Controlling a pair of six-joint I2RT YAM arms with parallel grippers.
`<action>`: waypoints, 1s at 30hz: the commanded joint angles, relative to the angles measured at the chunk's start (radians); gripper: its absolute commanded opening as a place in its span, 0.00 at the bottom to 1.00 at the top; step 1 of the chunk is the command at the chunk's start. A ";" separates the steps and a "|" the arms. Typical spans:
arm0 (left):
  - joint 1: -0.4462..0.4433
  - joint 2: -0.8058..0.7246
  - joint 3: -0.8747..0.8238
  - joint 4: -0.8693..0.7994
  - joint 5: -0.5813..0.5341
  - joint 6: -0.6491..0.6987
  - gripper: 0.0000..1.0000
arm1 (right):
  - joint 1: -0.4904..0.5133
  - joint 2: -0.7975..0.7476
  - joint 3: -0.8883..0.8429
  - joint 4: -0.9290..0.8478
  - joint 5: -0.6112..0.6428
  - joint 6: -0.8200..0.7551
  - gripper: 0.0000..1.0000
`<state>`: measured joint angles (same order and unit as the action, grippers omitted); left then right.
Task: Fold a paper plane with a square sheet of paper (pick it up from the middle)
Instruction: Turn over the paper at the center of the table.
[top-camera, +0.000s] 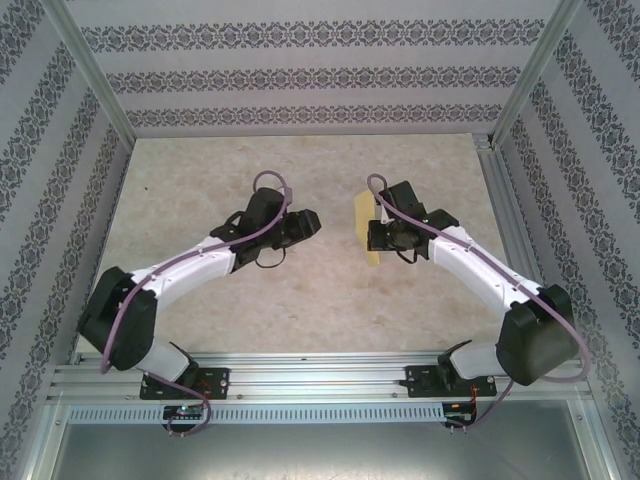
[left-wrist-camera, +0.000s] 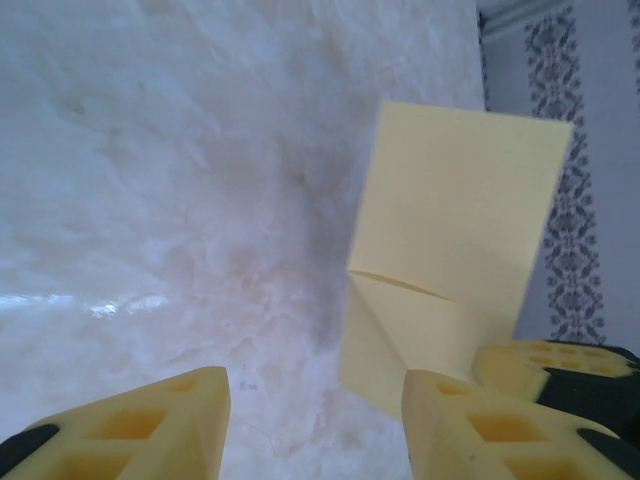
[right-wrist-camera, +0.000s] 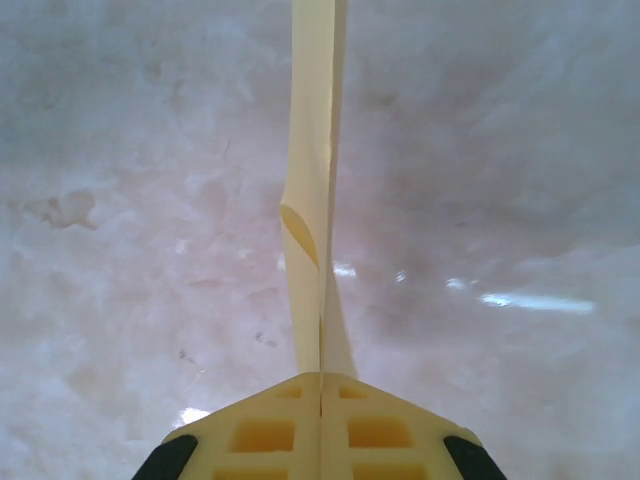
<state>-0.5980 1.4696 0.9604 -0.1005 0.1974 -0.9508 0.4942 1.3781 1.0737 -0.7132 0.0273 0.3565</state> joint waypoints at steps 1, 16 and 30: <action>0.071 -0.067 -0.080 -0.094 -0.082 -0.003 0.51 | 0.075 0.043 0.072 -0.247 0.331 -0.074 0.02; 0.392 -0.325 -0.252 -0.189 -0.015 0.000 0.54 | 0.467 0.615 0.437 -0.454 0.451 0.071 0.10; 0.314 -0.183 -0.203 -0.050 0.224 0.057 0.49 | 0.344 0.256 0.153 -0.045 0.049 0.119 0.45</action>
<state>-0.2237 1.2354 0.7155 -0.2058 0.3313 -0.9363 0.9184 1.7927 1.3312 -0.9092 0.1913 0.4377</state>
